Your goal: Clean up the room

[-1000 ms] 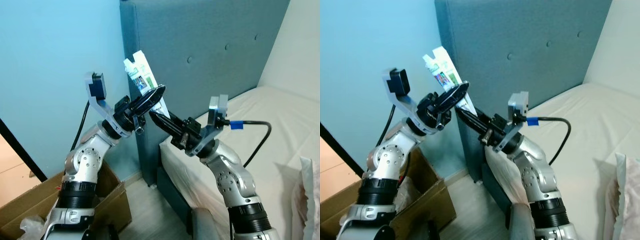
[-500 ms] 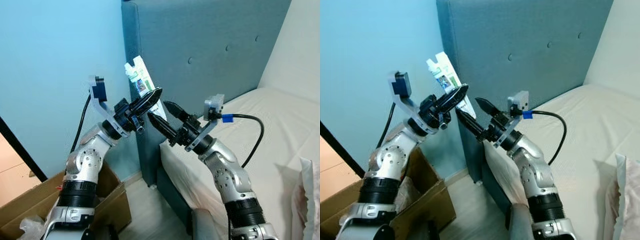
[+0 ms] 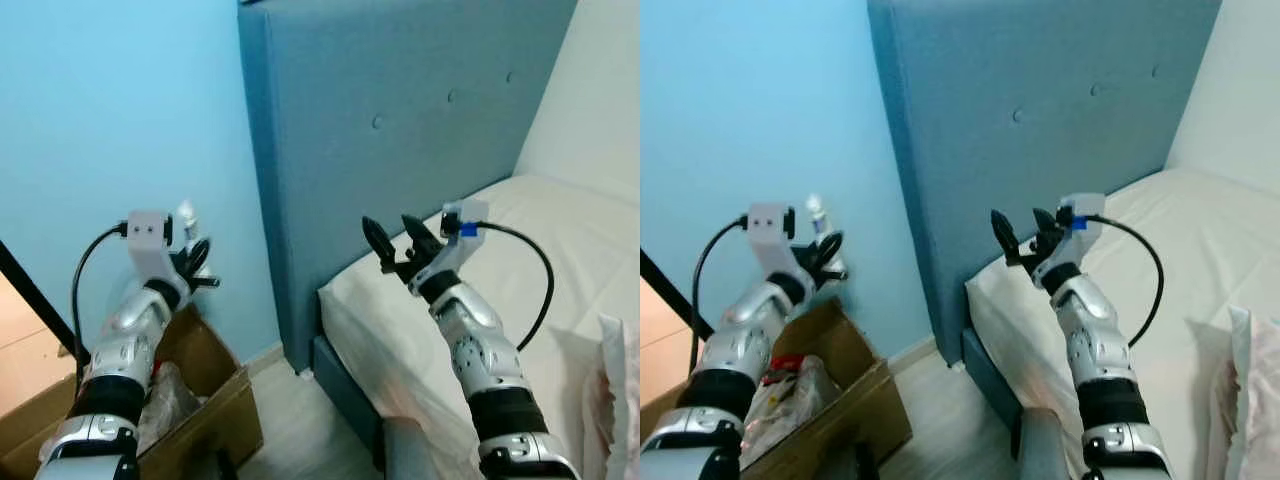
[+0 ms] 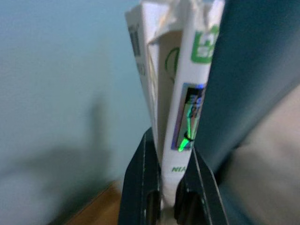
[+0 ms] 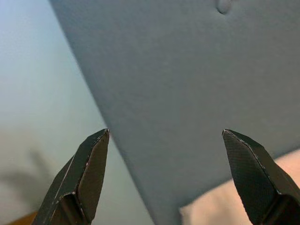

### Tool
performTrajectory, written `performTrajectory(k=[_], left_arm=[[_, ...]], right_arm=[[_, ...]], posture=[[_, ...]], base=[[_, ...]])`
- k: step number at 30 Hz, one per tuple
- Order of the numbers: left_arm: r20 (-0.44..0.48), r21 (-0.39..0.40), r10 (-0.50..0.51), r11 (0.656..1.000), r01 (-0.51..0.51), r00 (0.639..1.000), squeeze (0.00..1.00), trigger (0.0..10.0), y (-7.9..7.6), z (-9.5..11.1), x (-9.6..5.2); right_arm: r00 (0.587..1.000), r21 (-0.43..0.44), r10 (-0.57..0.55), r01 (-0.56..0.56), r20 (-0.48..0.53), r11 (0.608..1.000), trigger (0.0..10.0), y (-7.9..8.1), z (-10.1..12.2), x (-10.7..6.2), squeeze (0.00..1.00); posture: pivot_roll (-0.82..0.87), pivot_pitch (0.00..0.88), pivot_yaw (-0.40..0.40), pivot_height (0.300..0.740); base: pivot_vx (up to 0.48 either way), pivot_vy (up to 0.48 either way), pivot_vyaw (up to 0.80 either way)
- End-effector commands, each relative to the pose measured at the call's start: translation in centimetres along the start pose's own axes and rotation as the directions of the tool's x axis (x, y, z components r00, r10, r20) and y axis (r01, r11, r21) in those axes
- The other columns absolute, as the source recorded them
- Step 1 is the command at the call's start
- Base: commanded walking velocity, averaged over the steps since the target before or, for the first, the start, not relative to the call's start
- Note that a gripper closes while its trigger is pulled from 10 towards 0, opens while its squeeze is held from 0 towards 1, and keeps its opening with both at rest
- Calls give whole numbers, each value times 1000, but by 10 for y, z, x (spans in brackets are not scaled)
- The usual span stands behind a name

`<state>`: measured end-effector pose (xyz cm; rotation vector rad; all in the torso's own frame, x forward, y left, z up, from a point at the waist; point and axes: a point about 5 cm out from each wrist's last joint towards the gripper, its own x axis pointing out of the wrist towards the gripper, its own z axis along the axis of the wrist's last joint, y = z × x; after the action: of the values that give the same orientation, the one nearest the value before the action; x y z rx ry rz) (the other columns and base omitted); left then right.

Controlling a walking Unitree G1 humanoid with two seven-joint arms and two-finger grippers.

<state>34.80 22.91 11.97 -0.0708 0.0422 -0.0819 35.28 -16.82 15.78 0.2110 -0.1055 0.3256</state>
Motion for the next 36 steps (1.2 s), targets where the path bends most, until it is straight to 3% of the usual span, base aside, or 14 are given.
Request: performTrajectory(k=[1, 2, 9, 10, 11, 13, 15, 16, 18, 22, 25, 27, 29, 36], left_arm=[[-28, 49, 43, 998, -41, 999, 0, 0, 8, -6, -4], [-92, 149, 131, 982, -116, 987, 0, 0, 19, -21, -11], [-129, 249, 262, 942, -224, 956, 0, 0, 35, -38, -21], [-129, 249, 262, 942, -224, 956, 0, 0, 35, -38, -21], [-164, 266, 337, 920, -287, 927, 0, 0, 42, -46, -27], [-179, 266, 367, 911, -314, 913, 0, 0, 46, -50, -29], [-179, 266, 367, 911, -314, 913, 0, 0, 46, -50, -29], [-230, 294, 437, 883, -365, 870, 0, 10000, 54, -58, -35], [-283, 328, 486, 859, -393, 827, 0, 10000, 59, -66, -41], [-299, 348, 510, 845, -406, 807, 0, 10000, 60, -71, -44], [-319, 391, 558, 814, -430, 766, 0, 10000, 63, -78, -50], [-333, 388, 564, 812, -435, 755, 0, 10000, 63, -80, -51], [-409, 369, 562, 822, -433, 719, 0, 10000, 62, -90, -56], [-462, 363, 574, 818, -446, 676, 0, 10000, 61, -100, -63]], right_arm=[[1000, -16, -10, 10, -27, 1000, 10000, 0, -5, 1, 1000], [989, -75, 13, -24, -146, 997, 10000, 2, -29, -5, 0], [972, -70, 61, -79, -226, 994, 10000, 13, -52, -12, 0], [972, -70, 61, -79, -226, 994, 10000, 13, -52, -12, 0], [969, -80, 46, -67, -244, 995, 10000, 14, -58, -12, 0], [967, -84, 45, -68, -251, 994, 10000, 15, -59, -12, 0], [967, -84, 45, -68, -251, 994, 10000, 15, -59, -12, 0], [956, -118, 49, -87, -288, 989, 10000, 16, -64, -12, 0], [948, -150, 49, -101, -314, 984, 10000, 16, -66, -11, 0], [946, -156, 56, -111, -320, 982, 10000, 16, -67, -10, 0], [942, -155, 90, -147, -325, 977, 10000, 20, -68, -9, 0], [941, -155, 91, -149, -327, 977, 10000, 20, -68, -9, 0], [934, -170, 93, -159, -344, 973, 10000, 21, -70, -10, 0], [930, -175, 86, -157, -358, 972, 10000, 19, -73, -11, 0]], posture=[[-77, 0, 38, 550], [-84, 0, 27, 550], [-78, 10, 33, 550], [-78, 10, 33, 550], [-77, 15, 33, 550], [-77, 15, 33, 550], [-77, 15, 33, 550], [-79, 18, 28, 550], [-79, 19, 23, 550], [-85, 16, 18, 550], [-88, 16, 24, 550], [-88, 16, 23, 550], [-94, 20, 24, 550], [-94, 20, 19, 550]], base=[[0, 0, 0], [0, 0, 0], [0, 0, 0], [0, 0, 0], [0, 0, 0], [0, 0, 0], [0, 0, 0], [0, 0, 0], [0, 0, 0], [0, 0, 0], [0, 0, 0], [0, 0, 0], [0, 0, 0], [0, 0, 0]])
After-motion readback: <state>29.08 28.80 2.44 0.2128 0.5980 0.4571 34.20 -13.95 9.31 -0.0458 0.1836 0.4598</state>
